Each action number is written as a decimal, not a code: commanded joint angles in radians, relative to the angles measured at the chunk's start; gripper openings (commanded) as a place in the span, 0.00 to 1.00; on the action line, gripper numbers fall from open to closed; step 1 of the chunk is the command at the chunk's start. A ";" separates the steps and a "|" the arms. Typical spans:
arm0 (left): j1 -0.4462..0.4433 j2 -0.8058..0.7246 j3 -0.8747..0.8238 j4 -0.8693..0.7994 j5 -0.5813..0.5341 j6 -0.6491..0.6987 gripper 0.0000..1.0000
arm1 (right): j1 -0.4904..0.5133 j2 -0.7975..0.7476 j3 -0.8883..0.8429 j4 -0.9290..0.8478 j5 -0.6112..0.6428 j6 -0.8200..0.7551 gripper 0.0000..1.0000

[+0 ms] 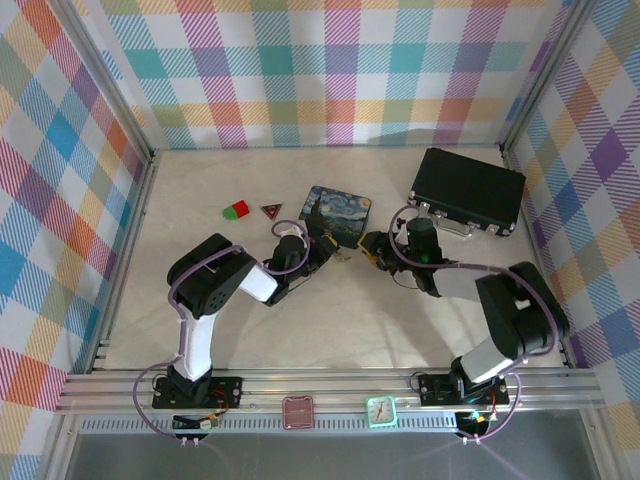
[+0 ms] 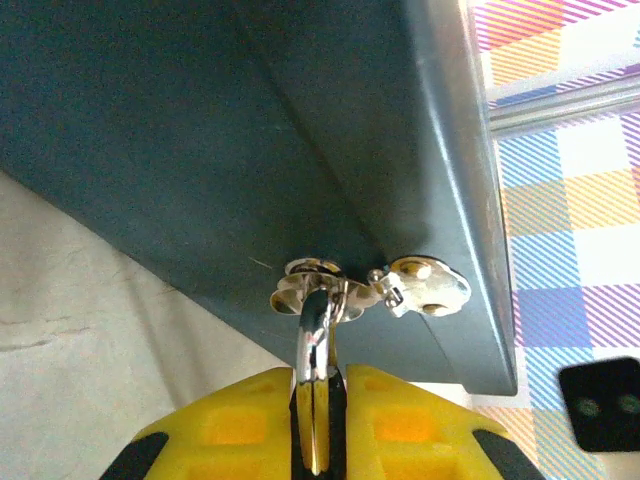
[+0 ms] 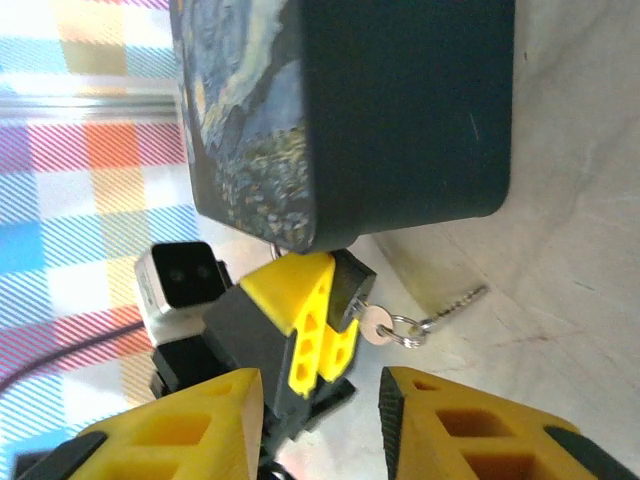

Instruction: Unlock a padlock with a key

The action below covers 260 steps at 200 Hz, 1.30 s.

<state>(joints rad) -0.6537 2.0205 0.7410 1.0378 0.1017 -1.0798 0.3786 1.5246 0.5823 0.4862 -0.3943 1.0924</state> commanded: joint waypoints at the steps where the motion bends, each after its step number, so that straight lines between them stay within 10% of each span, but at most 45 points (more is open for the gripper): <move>1: -0.012 -0.043 0.012 -0.065 -0.025 0.006 0.00 | -0.001 -0.081 0.061 -0.361 0.096 -0.290 0.40; 17: -0.014 -0.042 0.017 -0.091 -0.024 -0.009 0.00 | 0.006 -0.120 0.097 -0.474 0.133 -0.384 0.43; 65: -0.013 -0.127 -0.030 -0.173 -0.050 -0.024 0.54 | 0.073 -0.146 0.203 -0.669 0.224 -0.602 0.50; 260: 0.309 -0.630 -0.134 -0.657 -0.038 0.147 0.64 | 0.474 0.536 0.874 -1.046 0.922 -1.012 0.64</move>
<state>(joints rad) -0.3557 1.4029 0.6098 0.4152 0.0654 -0.9634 0.8513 2.0254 1.4178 -0.4892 0.4187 0.1249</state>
